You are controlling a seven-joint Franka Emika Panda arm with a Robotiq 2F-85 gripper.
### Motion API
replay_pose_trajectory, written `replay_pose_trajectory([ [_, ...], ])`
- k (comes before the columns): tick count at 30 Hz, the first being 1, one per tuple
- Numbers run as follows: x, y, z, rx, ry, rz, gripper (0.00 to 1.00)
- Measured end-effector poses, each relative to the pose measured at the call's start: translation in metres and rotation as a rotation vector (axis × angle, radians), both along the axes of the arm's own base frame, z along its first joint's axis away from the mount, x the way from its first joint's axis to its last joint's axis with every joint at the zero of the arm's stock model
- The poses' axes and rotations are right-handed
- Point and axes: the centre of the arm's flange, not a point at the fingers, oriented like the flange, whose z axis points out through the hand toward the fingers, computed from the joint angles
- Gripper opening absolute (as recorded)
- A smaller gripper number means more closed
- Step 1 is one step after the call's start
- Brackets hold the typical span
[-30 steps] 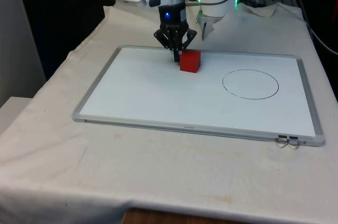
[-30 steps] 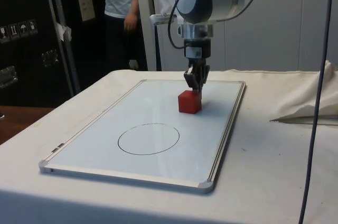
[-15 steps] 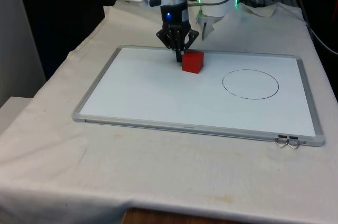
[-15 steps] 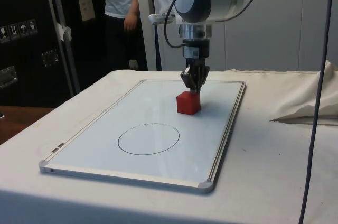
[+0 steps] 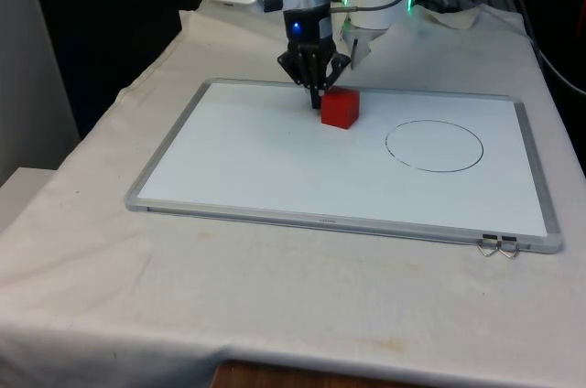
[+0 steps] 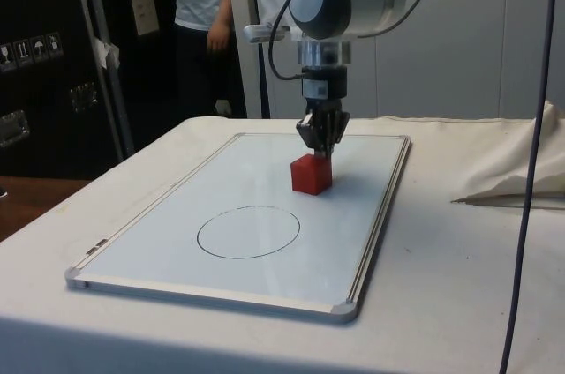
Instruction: Push the cube into the marked area.
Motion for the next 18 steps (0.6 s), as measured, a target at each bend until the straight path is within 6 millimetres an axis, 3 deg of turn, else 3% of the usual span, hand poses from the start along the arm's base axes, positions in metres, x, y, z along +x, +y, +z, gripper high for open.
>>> replay_pose_trajectory([
  [18, 0.022, 0.050, 0.005, 0.020, -0.014, 0.005, 0.00],
])
